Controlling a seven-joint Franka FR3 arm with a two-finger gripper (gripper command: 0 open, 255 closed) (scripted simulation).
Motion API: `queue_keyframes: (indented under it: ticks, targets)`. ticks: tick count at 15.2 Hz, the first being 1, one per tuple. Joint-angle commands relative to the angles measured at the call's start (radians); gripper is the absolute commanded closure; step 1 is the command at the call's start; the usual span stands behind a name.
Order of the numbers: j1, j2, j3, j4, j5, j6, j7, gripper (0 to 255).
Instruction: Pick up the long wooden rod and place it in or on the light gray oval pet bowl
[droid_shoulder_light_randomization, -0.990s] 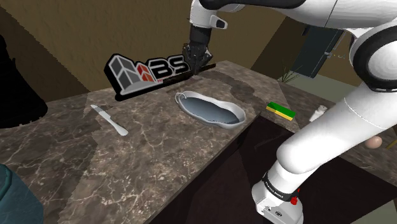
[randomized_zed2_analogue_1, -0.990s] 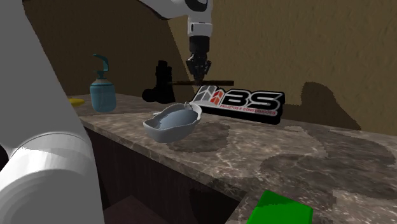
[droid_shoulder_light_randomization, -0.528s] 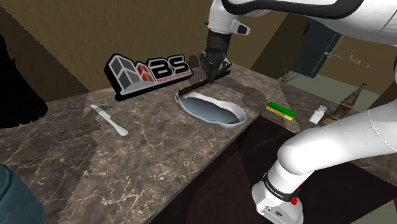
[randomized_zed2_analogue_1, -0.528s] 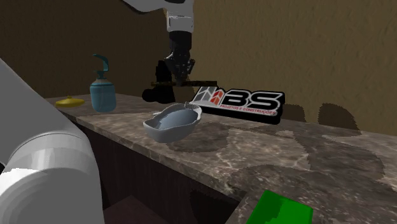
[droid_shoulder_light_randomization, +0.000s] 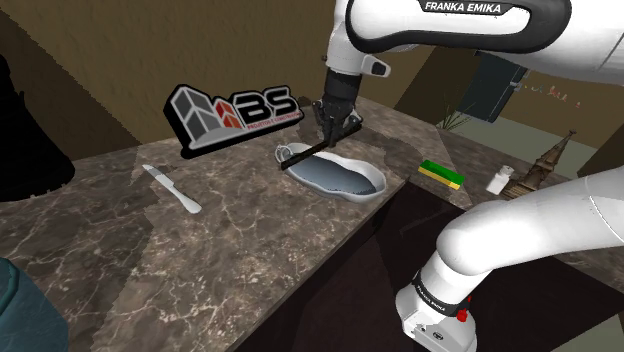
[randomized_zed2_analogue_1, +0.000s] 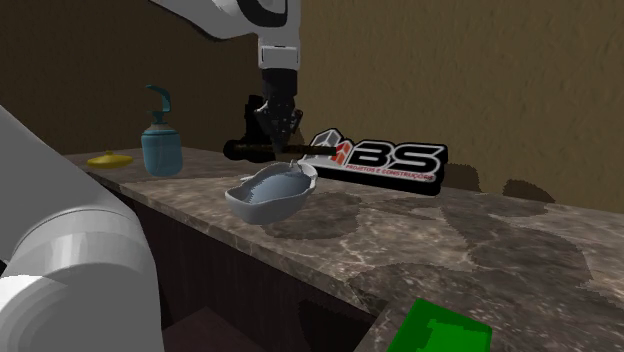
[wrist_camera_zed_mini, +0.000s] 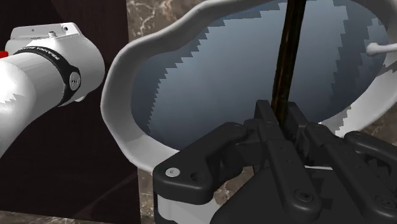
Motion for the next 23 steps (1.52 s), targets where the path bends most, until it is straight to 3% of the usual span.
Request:
queue_keyframes:
  ticks: [1,6,13,14,19,23]
  targets:
    - [0.002,-0.003,0.003,-0.029,0.003,0.026,-0.001,255]
    - [0.006,-0.005,0.013,-0.097,0.011,0.093,-0.004,255]
    - [0.006,-0.005,0.013,-0.097,0.011,0.093,-0.004,255]
    - [0.006,-0.005,0.013,-0.097,0.011,0.093,-0.004,0]
    - [0.006,-0.005,0.013,-0.097,0.011,0.093,-0.004,0]
    - [-0.003,0.006,-0.004,0.037,-0.004,-0.031,0.002,0]
